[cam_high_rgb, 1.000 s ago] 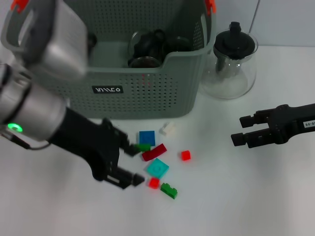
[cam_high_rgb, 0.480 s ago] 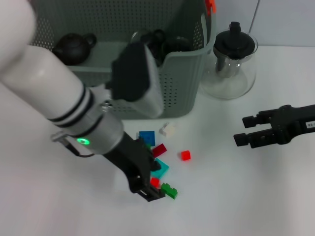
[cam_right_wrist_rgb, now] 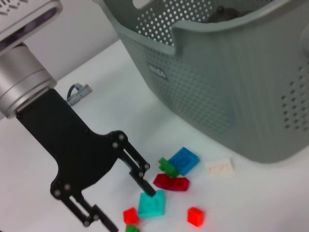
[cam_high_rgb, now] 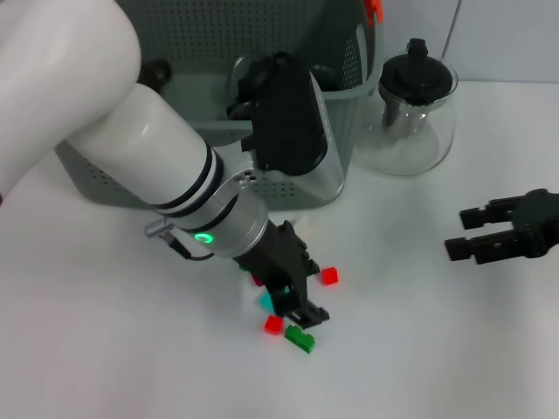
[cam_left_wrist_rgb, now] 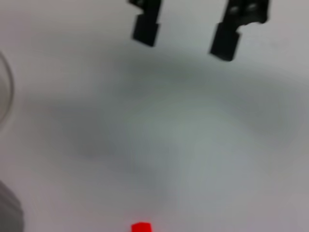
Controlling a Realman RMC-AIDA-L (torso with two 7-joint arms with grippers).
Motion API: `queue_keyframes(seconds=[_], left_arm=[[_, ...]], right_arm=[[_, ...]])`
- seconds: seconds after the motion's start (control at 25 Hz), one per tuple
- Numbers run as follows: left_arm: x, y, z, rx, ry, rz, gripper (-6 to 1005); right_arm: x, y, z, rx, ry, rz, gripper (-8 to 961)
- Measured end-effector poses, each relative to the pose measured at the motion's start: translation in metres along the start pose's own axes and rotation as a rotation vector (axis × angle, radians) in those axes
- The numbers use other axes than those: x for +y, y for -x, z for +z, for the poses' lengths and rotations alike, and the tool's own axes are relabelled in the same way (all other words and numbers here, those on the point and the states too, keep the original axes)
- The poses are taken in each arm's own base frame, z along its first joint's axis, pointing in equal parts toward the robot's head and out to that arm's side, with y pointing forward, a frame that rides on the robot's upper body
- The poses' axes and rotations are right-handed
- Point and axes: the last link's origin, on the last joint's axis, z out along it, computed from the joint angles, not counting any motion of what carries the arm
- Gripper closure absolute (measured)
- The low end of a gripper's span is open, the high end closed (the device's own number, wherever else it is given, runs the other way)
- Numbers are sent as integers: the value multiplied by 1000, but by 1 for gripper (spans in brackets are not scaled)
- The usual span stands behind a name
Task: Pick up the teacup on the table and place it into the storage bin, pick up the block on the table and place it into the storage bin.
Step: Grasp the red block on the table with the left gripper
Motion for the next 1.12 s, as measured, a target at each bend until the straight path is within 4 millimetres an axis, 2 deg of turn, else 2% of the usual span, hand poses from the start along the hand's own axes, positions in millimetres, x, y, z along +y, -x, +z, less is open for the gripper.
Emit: queue_keyframes(seconds=[0.32, 0.76, 1.12], left_arm=[[-14, -9, 16, 11, -61, -56, 369], [-21, -16, 45, -15, -134, -78, 370], [-24, -11, 54, -29, -156, -79, 371]], right_arm=[[-6, -4, -17, 9, -30, 27, 116], [-7, 1, -15, 6, -35, 15, 116], [-7, 1, -13, 2, -37, 10, 116]])
